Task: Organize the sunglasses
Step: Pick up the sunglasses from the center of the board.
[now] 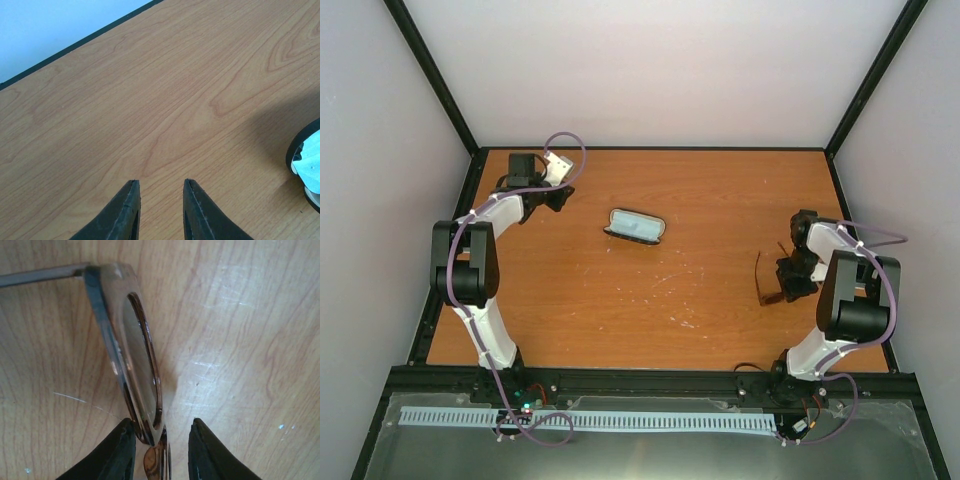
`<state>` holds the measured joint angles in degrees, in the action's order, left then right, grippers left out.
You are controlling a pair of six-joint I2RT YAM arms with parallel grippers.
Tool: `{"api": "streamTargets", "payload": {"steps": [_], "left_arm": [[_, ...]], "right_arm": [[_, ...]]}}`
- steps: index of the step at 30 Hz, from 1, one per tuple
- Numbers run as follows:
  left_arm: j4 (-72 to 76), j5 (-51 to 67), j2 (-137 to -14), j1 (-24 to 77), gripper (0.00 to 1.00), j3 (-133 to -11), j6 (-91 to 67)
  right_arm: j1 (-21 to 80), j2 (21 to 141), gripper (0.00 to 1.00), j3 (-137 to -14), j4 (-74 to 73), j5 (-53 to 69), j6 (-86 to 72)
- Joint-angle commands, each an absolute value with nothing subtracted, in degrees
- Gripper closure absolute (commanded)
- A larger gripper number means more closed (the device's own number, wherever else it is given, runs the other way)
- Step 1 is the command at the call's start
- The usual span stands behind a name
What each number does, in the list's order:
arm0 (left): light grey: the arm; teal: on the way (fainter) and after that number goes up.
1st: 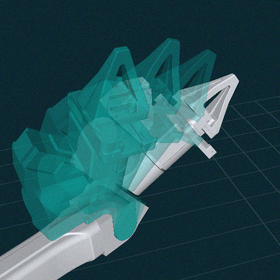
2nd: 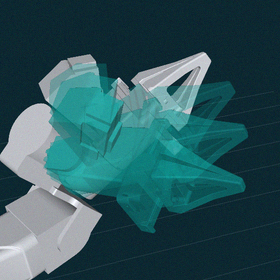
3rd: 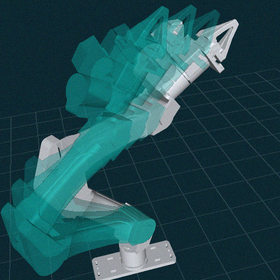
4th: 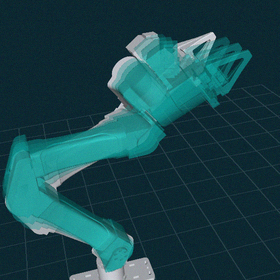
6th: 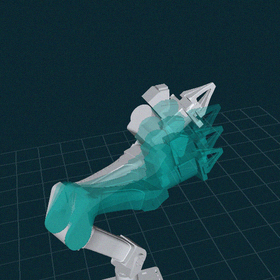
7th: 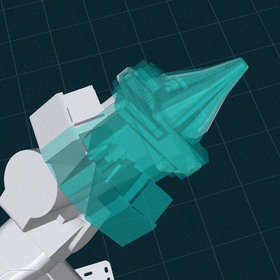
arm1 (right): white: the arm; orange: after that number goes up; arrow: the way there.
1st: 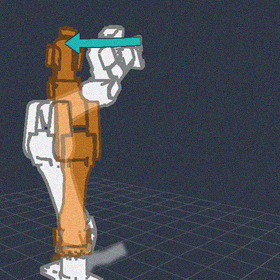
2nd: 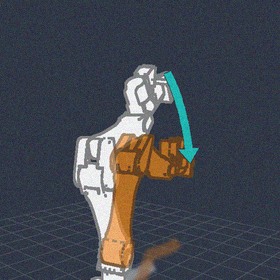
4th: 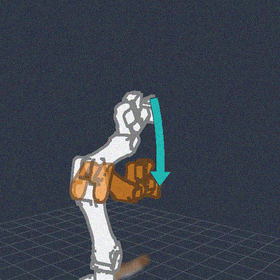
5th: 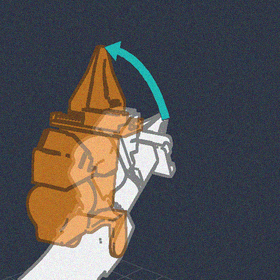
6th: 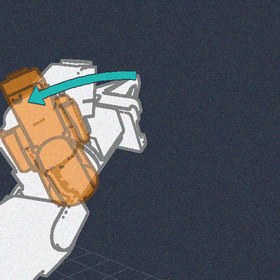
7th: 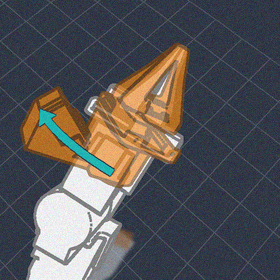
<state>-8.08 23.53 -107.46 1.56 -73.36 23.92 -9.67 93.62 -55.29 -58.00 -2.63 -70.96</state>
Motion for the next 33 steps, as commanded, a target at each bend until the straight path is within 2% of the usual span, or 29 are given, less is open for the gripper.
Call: {"api": "streamTargets", "payload": {"steps": [1, 13, 17, 24, 27, 33], "left_arm": [[-6.4, 24.1, -108.2, 0.9, 0.75, -74.4, 23.7], [-5.9, 25.3, -108.7, 1.0, 0.74, -74.7, 24.2], [-6.5, 25.6, -108.7, 1.0, 0.74, -74.9, 24.3], [-7.8, 28.9, -108.6, 1.0, 0.75, -76.9, 23.8], [-9.7, 33.9, -108.6, 1.0, 0.75, -80.1, 23.1], [-18.4, 56.1, -109.1, 1.4, 0.78, -91.0, 21.9]], "right_arm": [[-10.1, 94.9, 0.71, -56.9, -58.5, -5.4, -70.2], [-10.1, 97.6, 0.86, -56.8, -56.6, -5.8, -67.9], [-10.1, 97.8, 0.96, -56.5, -55.1, -4.3, -67.3], [-9.1, 96.0, 0.97, -57.8, -53.5, -3.7, -63.3], [-6.1, 94.7, 0.97, -61.1, -49.0, 0.7, -58.4], [4.6, 94.2, 0.97, -70.3, -33.2, 13.9, -43.6]]}}
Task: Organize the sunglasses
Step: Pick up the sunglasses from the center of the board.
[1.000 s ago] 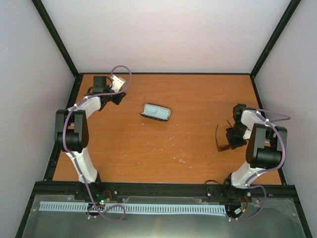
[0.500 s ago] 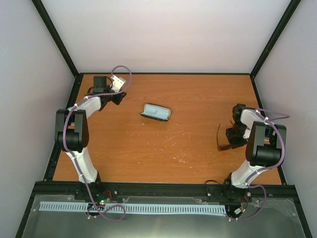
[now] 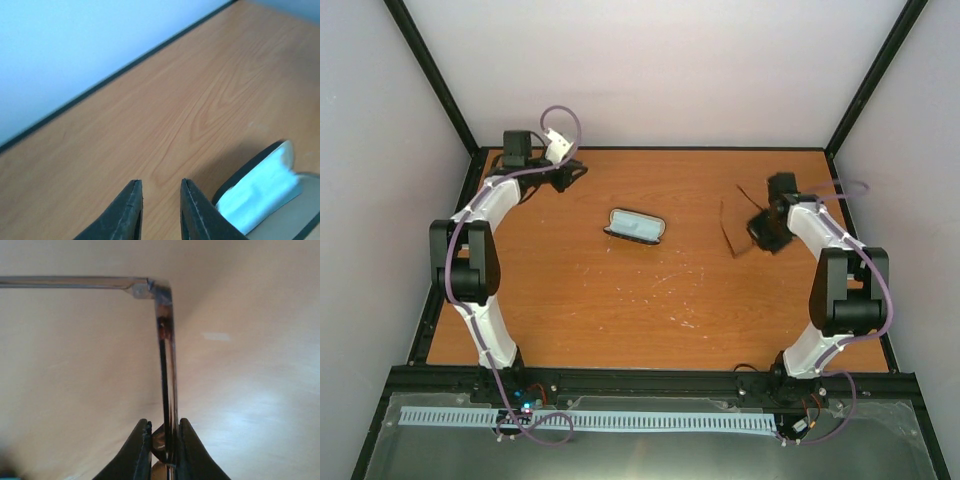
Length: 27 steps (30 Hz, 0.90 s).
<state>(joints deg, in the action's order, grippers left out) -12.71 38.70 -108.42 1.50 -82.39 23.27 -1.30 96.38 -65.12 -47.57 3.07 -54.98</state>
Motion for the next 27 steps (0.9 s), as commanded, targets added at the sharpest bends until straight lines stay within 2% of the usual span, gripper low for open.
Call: {"api": "streamTargets", "payload": {"steps": [1, 4, 7, 10, 13, 19, 27], "left_arm": [[-20.2, 59.5, -109.3, 1.6, 0.79, -93.5, 21.6], [-24.4, 68.3, -109.4, 2.1, 0.83, -98.7, 21.7], [-28.8, 72.6, -107.6, 3.1, 0.84, -101.1, 24.4], [-35.6, 74.3, -104.8, 5.5, 0.84, -101.6, 29.3], [-36.4, 75.0, -100.2, 8.2, 0.85, -97.2, 30.4], [-27.1, 74.7, -92.6, 14.4, 0.84, -87.6, 24.7], [-19.9, 70.9, -93.3, 18.1, 0.84, -88.0, 19.3]], "right_arm": [[5.7, 94.4, 0.97, -70.5, -28.4, 17.3, -42.2], [7.3, 94.9, 0.97, -68.6, -13.9, 28.6, -41.5], [8.7, 97.2, 0.97, -69.5, -6.7, 34.7, -41.8], [9.6, 101.2, 0.97, -74.7, -5.7, 38.3, -40.4], [10.5, 105.7, 0.97, -81.2, -6.9, 41.9, -39.5], [13.4, 111.3, 0.97, -91.9, -11.3, 45.2, -38.4], [20.7, 111.0, 0.97, -97.6, -14.5, 47.3, -36.0]]}}
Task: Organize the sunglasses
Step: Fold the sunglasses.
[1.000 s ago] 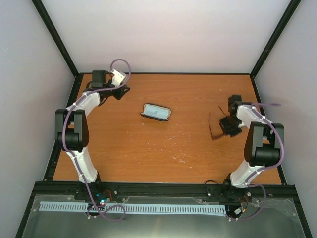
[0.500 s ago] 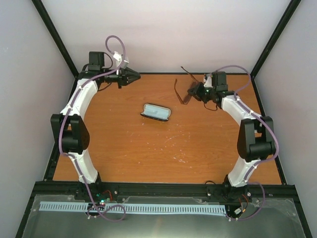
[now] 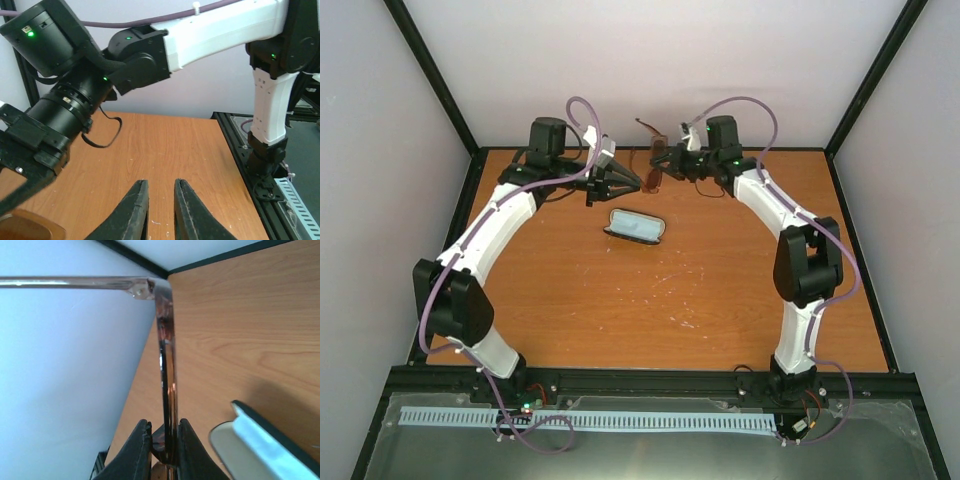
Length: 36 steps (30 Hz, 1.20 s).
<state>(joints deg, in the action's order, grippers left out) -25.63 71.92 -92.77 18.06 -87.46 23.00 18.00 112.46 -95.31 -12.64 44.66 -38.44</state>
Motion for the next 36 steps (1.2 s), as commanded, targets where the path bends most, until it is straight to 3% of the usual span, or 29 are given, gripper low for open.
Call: {"api": "streamTargets", "payload": {"steps": [1, 14, 19, 25, 27, 28, 36], "left_arm": [[-19.2, 70.7, -93.7, 18.1, 0.84, -88.2, 18.7], [-14.5, 66.6, -100.8, 18.1, 0.83, -91.8, 18.5], [-11.9, 66.2, -103.0, 18.1, 0.83, -92.7, 16.3], [-16.1, 64.7, -101.9, 17.5, 0.85, -93.8, 18.1], [-19.2, 63.6, -99.7, 16.5, 0.93, -91.3, 20.7], [-20.7, 63.1, -98.0, 15.6, 0.99, -89.2, 23.0], [-21.9, 53.0, -91.3, 8.7, 1.00, -73.7, 31.5]], "right_arm": [[21.3, 110.2, 0.97, -97.1, -14.1, 47.6, -35.9], [23.4, 100.3, 0.97, -92.9, -17.3, 58.8, -31.5], [23.8, 99.0, 0.97, -93.2, -25.6, 63.4, -26.8], [22.7, 99.8, 0.97, -91.7, -29.8, 49.2, -25.9], [21.9, 101.0, 0.97, -91.8, -28.9, 45.6, -27.7], [21.5, 101.5, 0.97, -91.8, -28.1, 44.8, -28.6], [21.0, 108.6, 0.97, -101.4, -34.9, 48.3, -26.3]]}}
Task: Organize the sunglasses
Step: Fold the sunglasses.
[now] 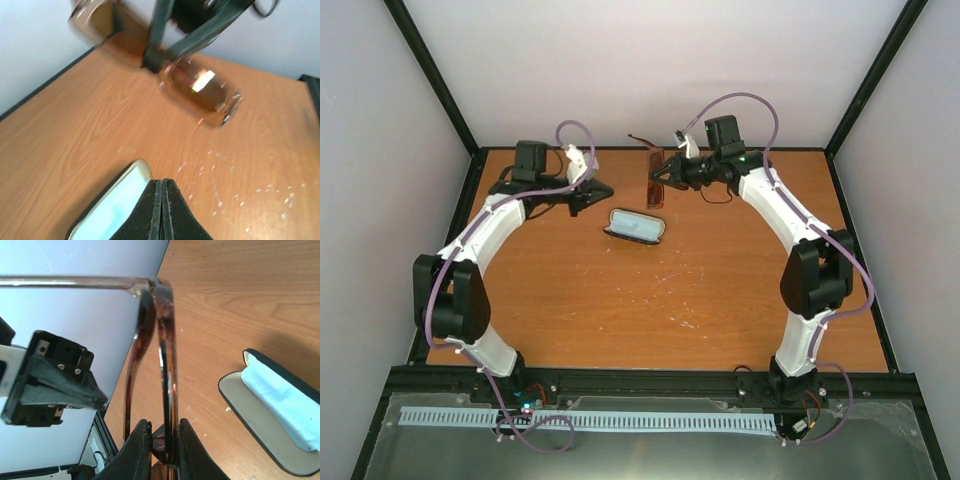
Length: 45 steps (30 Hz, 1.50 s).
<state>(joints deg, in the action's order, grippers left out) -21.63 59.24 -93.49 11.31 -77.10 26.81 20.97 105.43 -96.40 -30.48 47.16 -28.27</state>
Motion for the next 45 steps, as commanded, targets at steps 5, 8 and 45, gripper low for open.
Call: {"api": "streamTargets", "payload": {"steps": [5, 8, 45], "left_arm": [[-10.1, 50.4, -94.1, 7.4, 1.00, -78.4, 21.2], [-4.1, 51.4, -98.1, 7.4, 1.00, -84.2, 14.0], [-1.2, 61.5, -101.2, 15.8, 0.99, -78.6, 7.0]], "right_arm": [[21.6, 109.1, 0.97, -101.2, -36.4, 49.5, -25.3], [22.2, 109.2, 0.97, -101.1, -38.2, 49.3, -24.4], [24.7, 111.9, 0.97, -103.0, -26.8, 51.6, -30.6]]}}
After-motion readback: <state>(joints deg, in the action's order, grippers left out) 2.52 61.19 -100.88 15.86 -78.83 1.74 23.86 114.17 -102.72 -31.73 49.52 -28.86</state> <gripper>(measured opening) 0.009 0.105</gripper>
